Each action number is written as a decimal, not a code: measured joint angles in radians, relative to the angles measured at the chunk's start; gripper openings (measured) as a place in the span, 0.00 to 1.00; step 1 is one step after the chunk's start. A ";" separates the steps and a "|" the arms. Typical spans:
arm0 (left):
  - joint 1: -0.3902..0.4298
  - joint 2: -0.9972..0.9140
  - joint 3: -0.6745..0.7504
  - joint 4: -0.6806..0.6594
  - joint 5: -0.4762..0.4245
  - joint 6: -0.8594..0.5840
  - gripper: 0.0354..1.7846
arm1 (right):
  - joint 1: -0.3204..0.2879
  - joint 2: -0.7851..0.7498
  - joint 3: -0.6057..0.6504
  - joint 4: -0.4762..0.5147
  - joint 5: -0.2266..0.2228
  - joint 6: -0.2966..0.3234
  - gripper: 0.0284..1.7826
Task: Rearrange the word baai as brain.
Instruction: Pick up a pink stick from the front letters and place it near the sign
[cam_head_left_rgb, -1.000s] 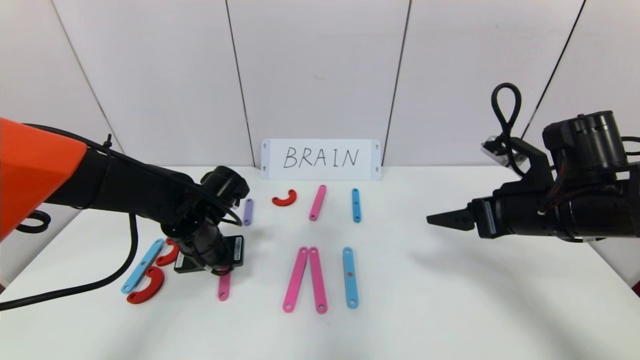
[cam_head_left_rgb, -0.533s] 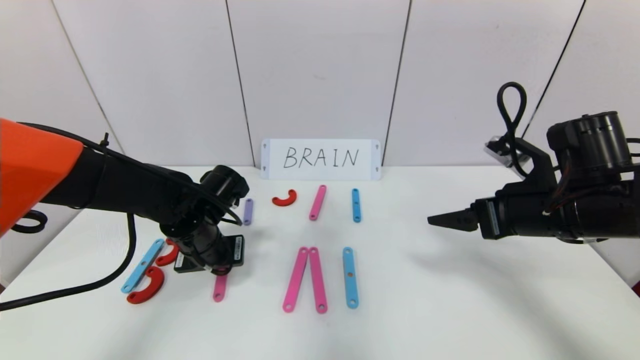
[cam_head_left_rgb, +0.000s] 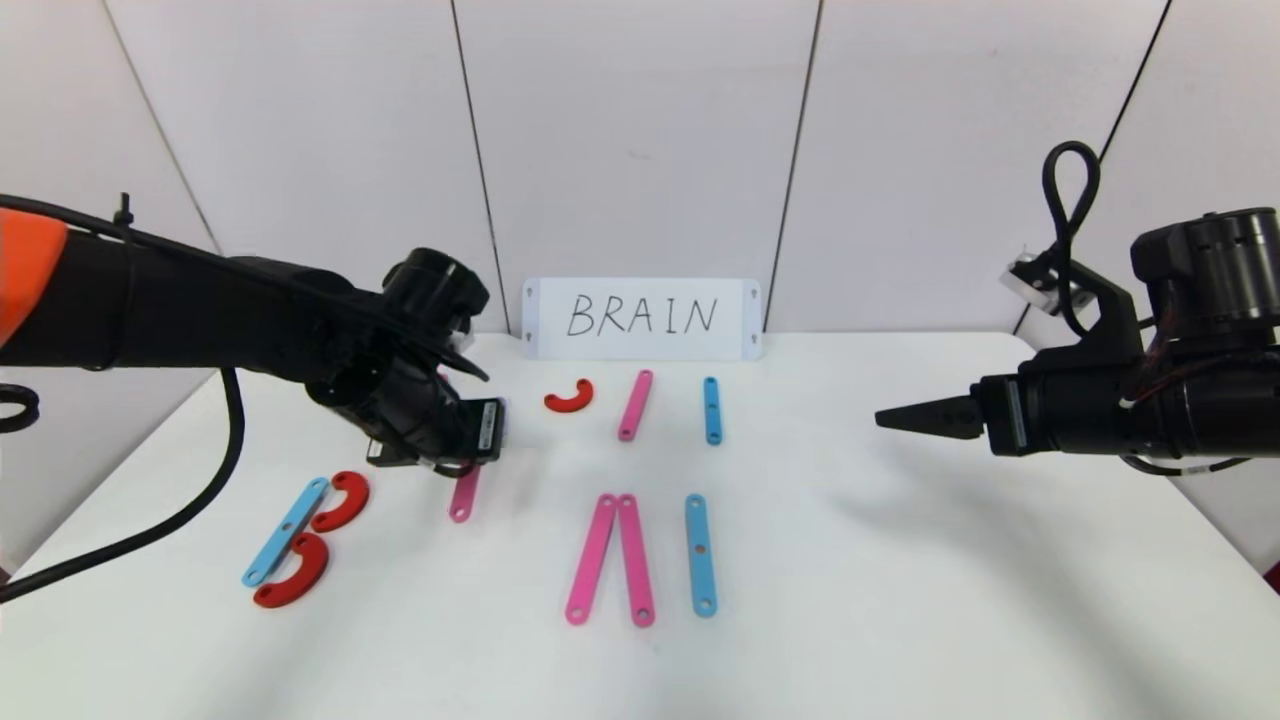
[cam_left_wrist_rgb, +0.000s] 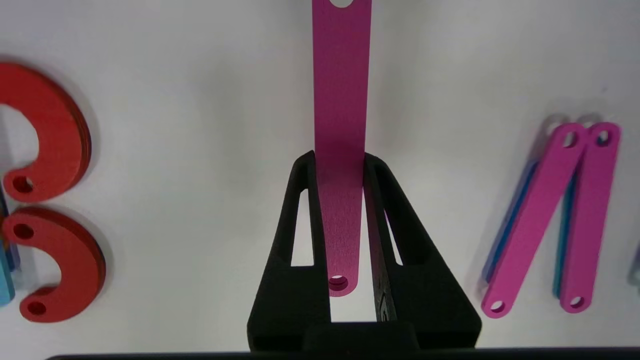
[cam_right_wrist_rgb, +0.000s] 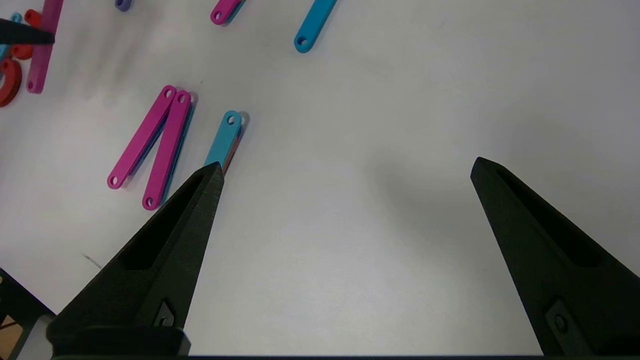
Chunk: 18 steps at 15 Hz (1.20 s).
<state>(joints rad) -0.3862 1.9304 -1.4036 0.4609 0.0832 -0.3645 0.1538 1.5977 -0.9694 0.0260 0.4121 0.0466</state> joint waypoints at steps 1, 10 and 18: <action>0.000 0.003 -0.039 0.002 -0.023 0.024 0.13 | -0.001 0.001 0.000 0.000 0.000 0.000 0.97; -0.094 0.154 -0.402 -0.004 -0.175 0.042 0.13 | -0.001 -0.003 0.010 0.000 -0.002 0.002 0.97; -0.173 0.362 -0.574 -0.084 -0.165 0.043 0.13 | -0.003 -0.017 0.015 0.000 -0.004 0.002 0.97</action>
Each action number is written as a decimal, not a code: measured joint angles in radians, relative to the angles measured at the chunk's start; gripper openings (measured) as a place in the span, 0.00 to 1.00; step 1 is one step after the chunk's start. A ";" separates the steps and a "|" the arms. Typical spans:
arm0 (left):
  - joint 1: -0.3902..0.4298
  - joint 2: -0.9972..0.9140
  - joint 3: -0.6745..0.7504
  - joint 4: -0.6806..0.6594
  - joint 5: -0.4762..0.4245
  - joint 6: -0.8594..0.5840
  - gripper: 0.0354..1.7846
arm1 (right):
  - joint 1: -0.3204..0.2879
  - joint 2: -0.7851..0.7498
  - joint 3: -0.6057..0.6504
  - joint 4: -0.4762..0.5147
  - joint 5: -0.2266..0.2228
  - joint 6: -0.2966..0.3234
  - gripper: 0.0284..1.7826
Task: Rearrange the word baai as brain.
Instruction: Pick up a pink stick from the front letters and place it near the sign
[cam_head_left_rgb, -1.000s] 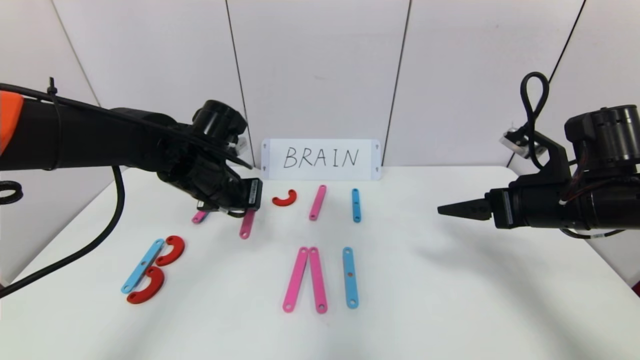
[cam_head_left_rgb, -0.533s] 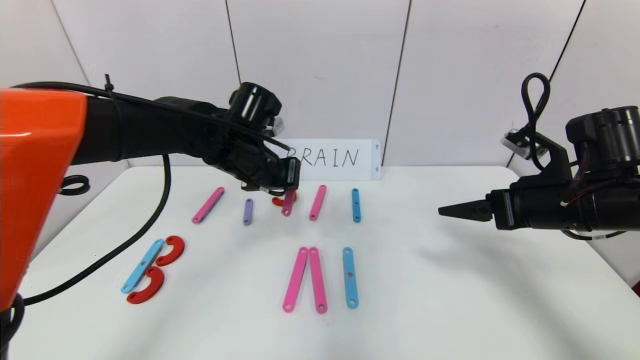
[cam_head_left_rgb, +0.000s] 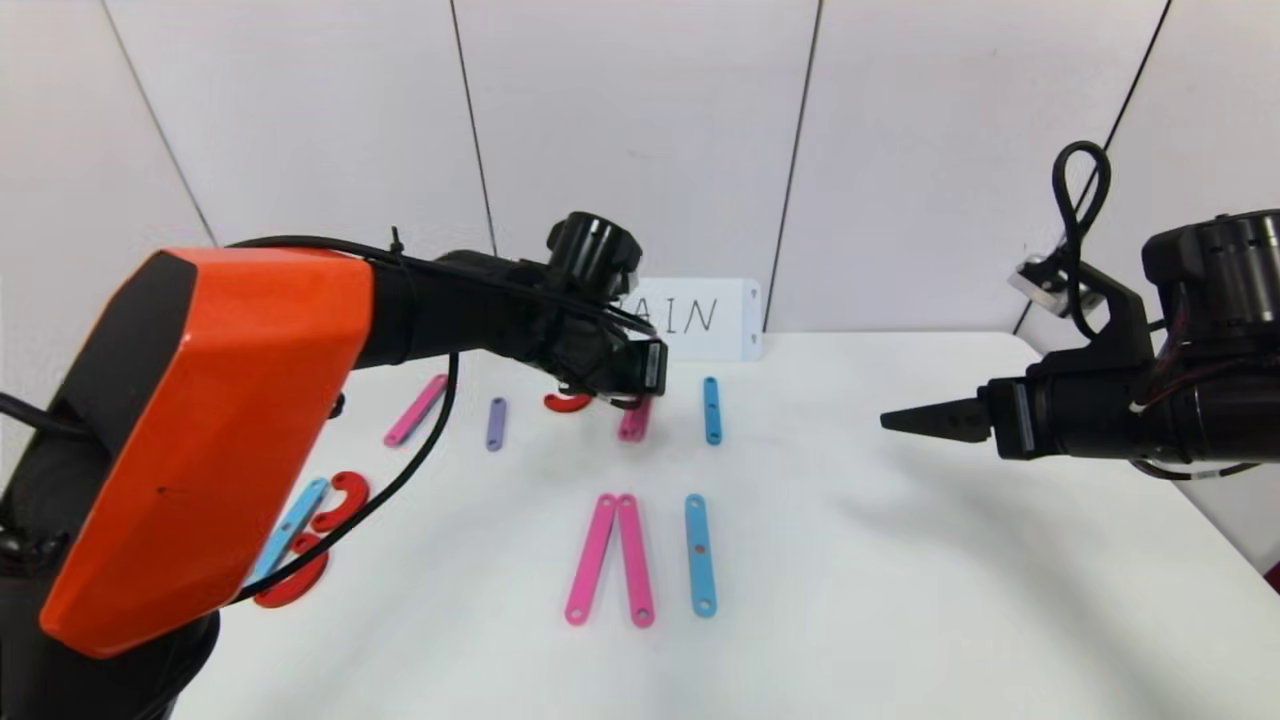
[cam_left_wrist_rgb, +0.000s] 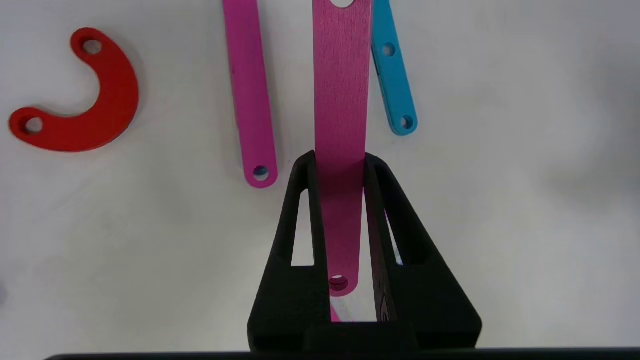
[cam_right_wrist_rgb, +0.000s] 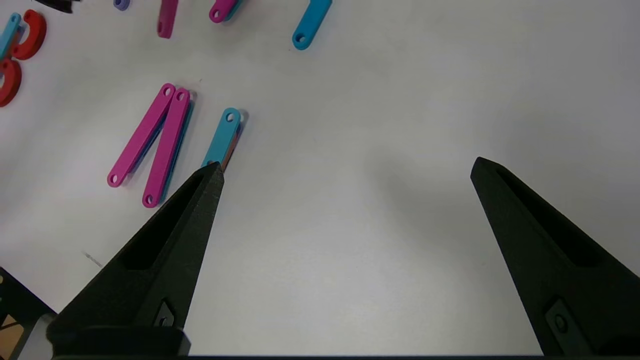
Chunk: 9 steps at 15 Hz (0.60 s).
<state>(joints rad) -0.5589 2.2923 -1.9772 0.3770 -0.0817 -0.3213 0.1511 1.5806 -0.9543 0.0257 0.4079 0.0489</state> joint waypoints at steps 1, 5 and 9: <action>-0.006 0.021 -0.001 -0.022 0.003 0.000 0.13 | 0.000 -0.003 0.003 0.000 0.000 0.000 0.97; -0.027 0.089 -0.003 -0.077 0.056 0.001 0.13 | 0.000 -0.009 0.007 0.000 -0.001 0.000 0.97; -0.044 0.124 -0.003 -0.082 0.064 0.004 0.13 | 0.000 -0.011 0.012 0.000 -0.002 -0.001 0.97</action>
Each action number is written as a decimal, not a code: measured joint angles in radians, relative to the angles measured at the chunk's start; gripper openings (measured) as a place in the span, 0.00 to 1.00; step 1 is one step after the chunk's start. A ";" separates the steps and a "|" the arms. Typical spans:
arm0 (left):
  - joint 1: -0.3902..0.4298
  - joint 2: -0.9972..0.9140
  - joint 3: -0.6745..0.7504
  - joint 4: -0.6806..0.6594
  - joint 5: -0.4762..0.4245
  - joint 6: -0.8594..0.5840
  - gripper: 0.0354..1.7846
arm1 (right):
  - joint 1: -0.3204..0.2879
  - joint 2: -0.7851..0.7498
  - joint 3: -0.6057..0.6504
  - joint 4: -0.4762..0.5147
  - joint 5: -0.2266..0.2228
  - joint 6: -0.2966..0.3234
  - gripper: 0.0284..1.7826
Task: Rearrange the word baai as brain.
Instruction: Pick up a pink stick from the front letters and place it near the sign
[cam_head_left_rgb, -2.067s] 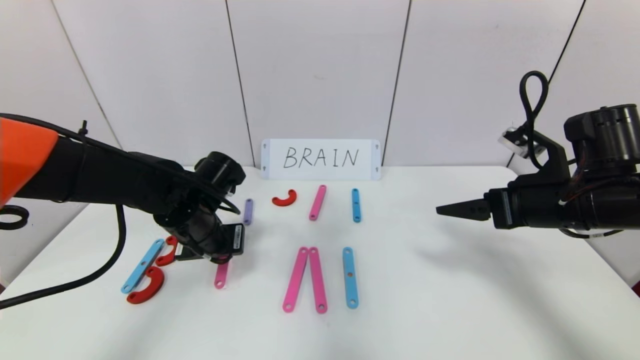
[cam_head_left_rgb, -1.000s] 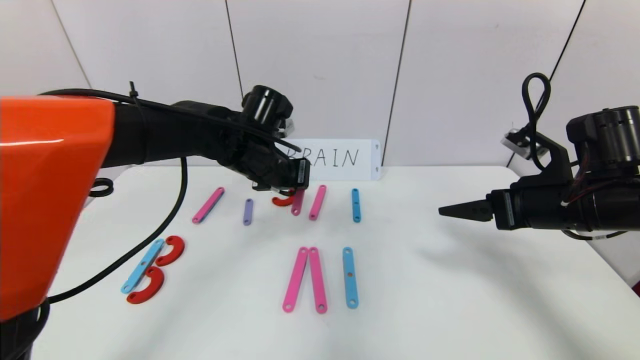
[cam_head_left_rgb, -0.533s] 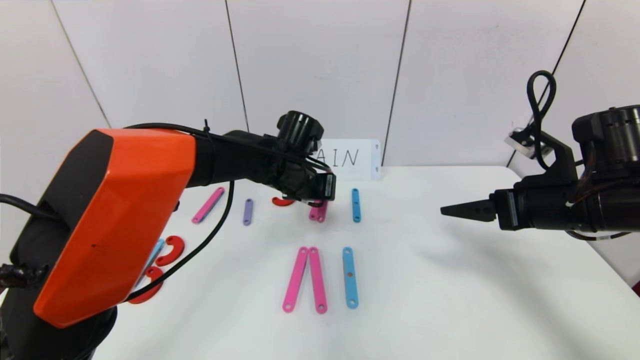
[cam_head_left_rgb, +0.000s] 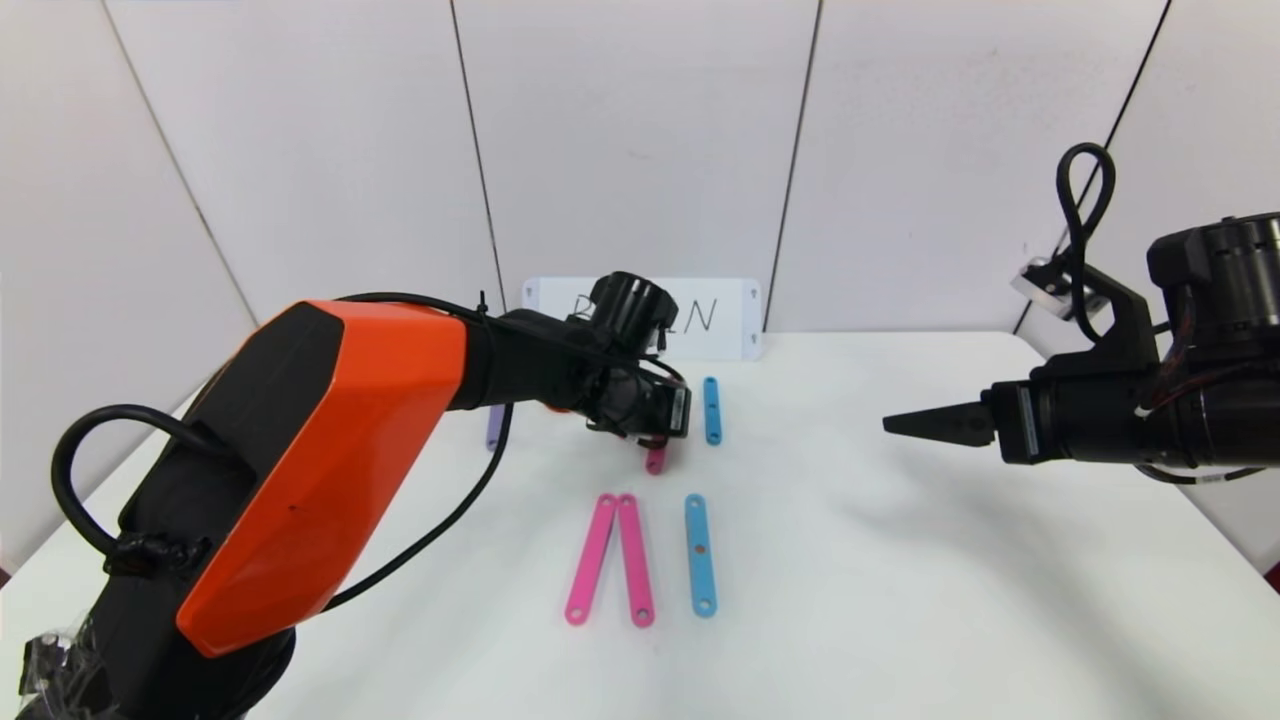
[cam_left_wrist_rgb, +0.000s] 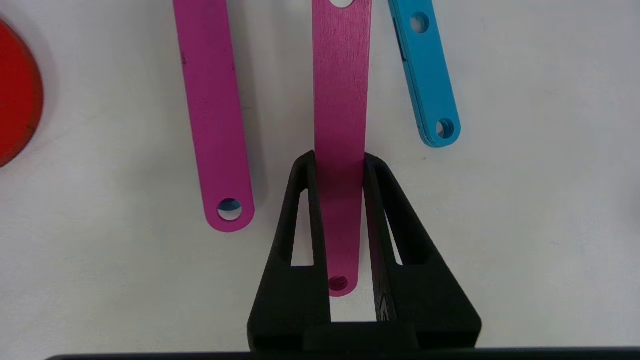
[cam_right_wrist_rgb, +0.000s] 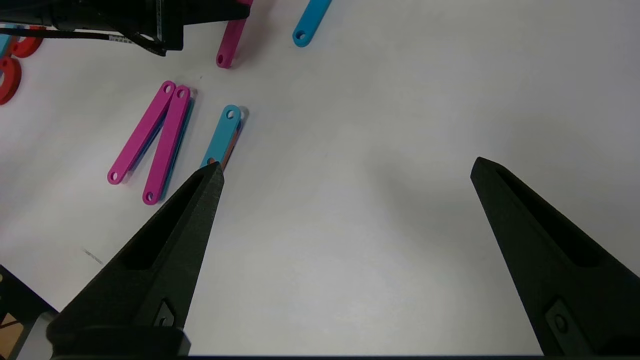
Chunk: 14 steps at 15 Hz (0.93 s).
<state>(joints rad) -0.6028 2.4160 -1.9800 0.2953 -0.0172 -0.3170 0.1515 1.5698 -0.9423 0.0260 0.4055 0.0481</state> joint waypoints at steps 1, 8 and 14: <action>-0.003 0.008 0.000 -0.012 0.005 0.000 0.13 | 0.000 0.000 0.001 0.000 0.000 0.000 0.97; -0.015 0.035 0.005 -0.052 0.040 -0.007 0.18 | 0.000 0.000 0.003 0.000 0.000 0.000 0.97; -0.017 0.031 0.005 -0.065 0.038 -0.014 0.66 | 0.000 0.000 0.003 0.000 0.000 0.000 0.97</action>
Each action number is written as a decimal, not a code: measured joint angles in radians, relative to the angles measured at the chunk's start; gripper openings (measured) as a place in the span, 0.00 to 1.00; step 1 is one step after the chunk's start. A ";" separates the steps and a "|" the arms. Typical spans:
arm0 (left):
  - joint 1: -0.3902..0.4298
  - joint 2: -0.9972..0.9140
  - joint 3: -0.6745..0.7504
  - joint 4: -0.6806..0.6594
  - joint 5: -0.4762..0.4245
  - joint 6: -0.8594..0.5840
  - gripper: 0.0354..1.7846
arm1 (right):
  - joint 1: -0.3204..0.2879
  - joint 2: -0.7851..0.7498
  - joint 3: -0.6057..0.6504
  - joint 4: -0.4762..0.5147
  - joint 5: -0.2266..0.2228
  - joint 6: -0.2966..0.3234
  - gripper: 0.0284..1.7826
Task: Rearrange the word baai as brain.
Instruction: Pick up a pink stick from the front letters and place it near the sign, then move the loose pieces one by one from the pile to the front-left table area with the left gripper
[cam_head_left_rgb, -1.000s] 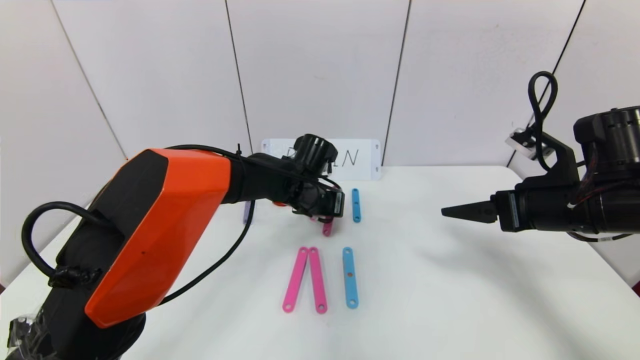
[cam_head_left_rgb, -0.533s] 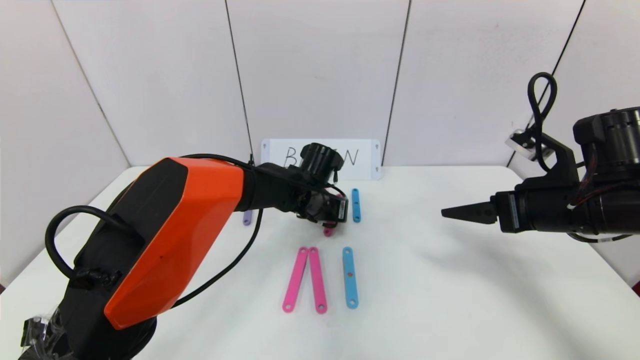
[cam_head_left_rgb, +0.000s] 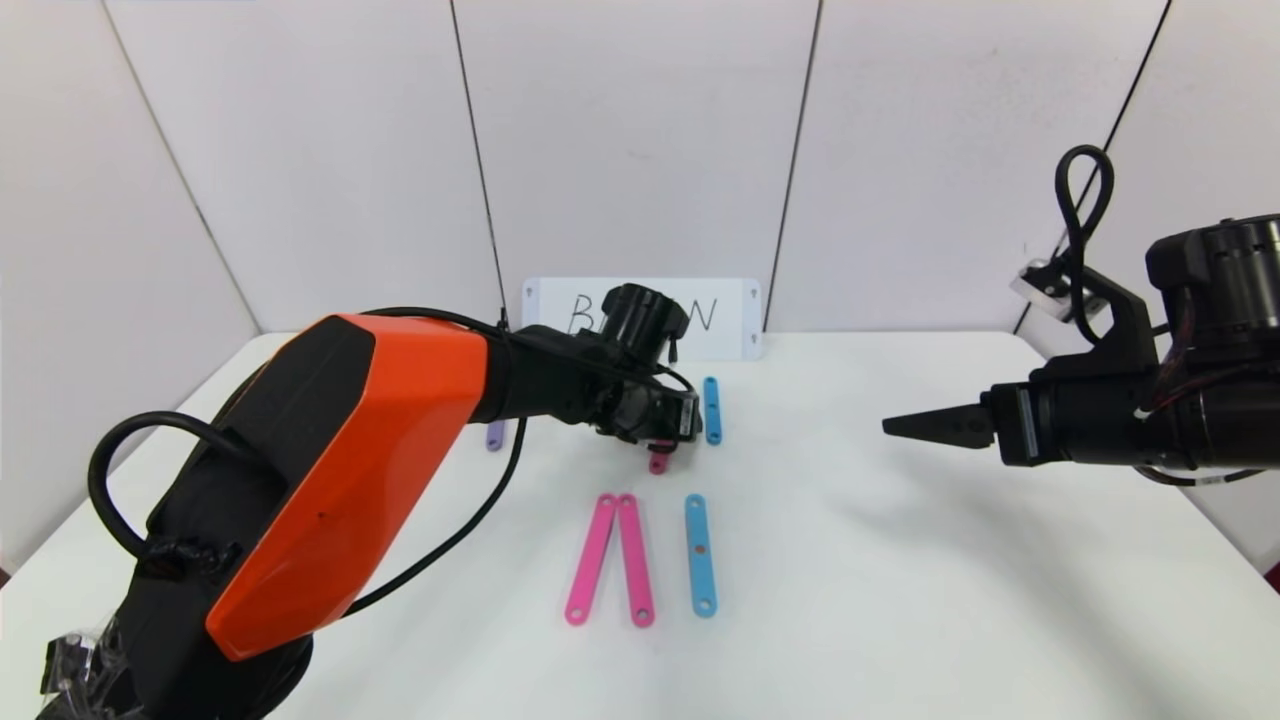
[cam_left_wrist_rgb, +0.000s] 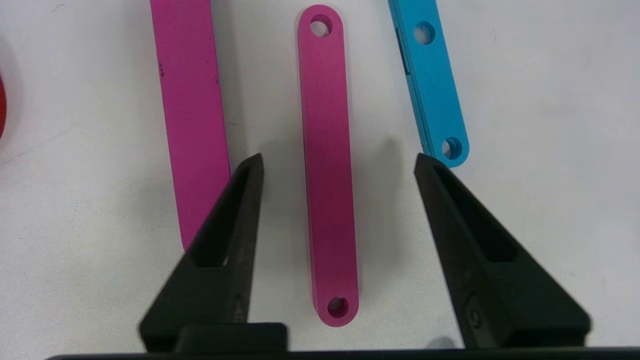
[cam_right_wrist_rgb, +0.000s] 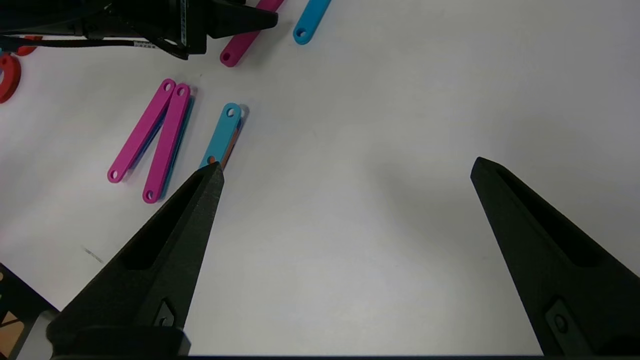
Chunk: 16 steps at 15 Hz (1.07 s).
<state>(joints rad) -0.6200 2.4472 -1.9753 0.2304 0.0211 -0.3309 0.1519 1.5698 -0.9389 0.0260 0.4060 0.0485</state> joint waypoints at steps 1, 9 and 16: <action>0.000 -0.003 0.000 0.000 0.000 -0.001 0.75 | -0.001 0.000 0.001 0.000 0.000 0.000 0.97; 0.005 -0.108 0.007 0.007 -0.007 -0.027 0.97 | -0.003 -0.006 0.003 0.000 0.002 0.000 0.97; 0.115 -0.227 0.068 0.033 -0.005 0.011 0.97 | -0.006 -0.003 0.015 -0.001 0.010 -0.009 0.97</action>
<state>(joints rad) -0.5051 2.2198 -1.9074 0.2634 0.0164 -0.3198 0.1455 1.5668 -0.9240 0.0249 0.4160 0.0398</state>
